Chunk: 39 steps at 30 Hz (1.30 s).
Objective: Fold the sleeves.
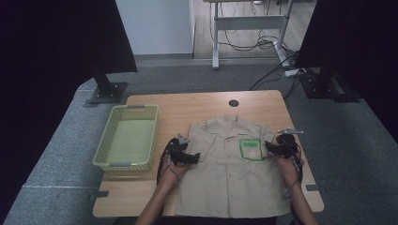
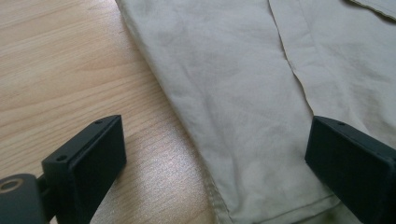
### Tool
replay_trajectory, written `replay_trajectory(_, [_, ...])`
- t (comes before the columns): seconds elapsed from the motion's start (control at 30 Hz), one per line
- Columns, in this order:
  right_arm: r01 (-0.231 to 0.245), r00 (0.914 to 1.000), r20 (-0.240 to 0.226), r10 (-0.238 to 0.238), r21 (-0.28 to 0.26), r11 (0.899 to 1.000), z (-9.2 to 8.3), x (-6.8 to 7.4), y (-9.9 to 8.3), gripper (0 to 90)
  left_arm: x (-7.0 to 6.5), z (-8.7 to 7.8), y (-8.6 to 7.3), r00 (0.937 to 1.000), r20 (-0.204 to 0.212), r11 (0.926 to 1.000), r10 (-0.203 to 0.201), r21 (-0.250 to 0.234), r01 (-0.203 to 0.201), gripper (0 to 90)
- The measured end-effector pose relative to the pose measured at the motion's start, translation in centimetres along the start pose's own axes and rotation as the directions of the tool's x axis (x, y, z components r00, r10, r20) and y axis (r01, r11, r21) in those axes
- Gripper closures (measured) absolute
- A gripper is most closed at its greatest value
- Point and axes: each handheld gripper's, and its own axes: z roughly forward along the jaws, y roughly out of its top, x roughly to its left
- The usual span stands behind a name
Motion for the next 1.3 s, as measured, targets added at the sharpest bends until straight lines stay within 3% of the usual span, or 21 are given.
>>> replay_trajectory(0.1, [0.009, 0.9993, -0.037, -0.008, 0.012, 1.0, 0.5, 0.3, -0.3, 68.8, 0.0, 0.0, 0.0, 1.0, 0.0, 1.0, 0.0, 0.0, 0.0, 5.0])
replay_trajectory(0.17, [0.024, 0.9995, -0.02, -0.024, 0.012, 1.0, 0.5, 0.6, -0.2, 77.9, 0.0, 0.0, 0.0, 1.0, 0.0, 1.0, 0.0, 0.0, 0.0, 5.0])
replay_trajectory(0.27, [0.06, 0.9982, 0.008, -0.06, -0.005, 0.998, 0.0, 0.9, 0.2, 79.2, 0.0, 0.0, 0.0, 1.0, 0.0, 1.0, 0.0, 0.0, 0.0, 5.1])
replay_trajectory(0.47, [0.073, 0.9971, -0.018, -0.073, -0.036, 0.997, -0.4, 1.4, 0.9, 79.4, 0.0, 0.0, 0.0, 1.0, 0.0, 1.0, 0.0, 0.0, 0.0, 5.0])
replay_trajectory(0.7, [0.095, 0.9913, -0.087, -0.099, -0.056, 0.994, 0.0, 3.4, 1.5, 75.5, 0.0, 0.0, 0.0, 1.0, 0.0, 1.0, 0.0, 0.0, 0.0, 5.1])
replay_trajectory(0.97, [0.143, 0.9741, -0.171, -0.148, -0.043, 0.989, 0.8, 6.2, 2.2, 66.0, 0.0, 0.0, 0.0, 1.0, -0.001, 1.0, -0.001, 0.0, 0.001, 5.1])
replay_trajectory(1.1, [0.16, 0.9706, -0.175, -0.165, -0.044, 0.986, 0.5, 6.7, 2.5, 48.3, 0.0, 0.0, 0.0, 1.0, -0.001, 1.0, -0.001, 0.0, 0.001, 5.1])
replay_trajectory(1.17, [0.162, 0.9735, -0.156, -0.167, -0.046, 0.986, 0.2, 6.5, 2.5, 39.2, 0.0, 0.0, 0.0, 1.0, -0.001, 1.0, -0.001, 0.0, 0.001, 5.1])
replay_trajectory(1.3, [0.145, 0.9798, -0.132, -0.15, -0.042, 0.988, -0.4, 5.7, 2.4, 31.0, 0.0, 0.0, 0.0, 1.0, -0.002, 1.0, -0.001, 0.0, 0.001, 5.0])
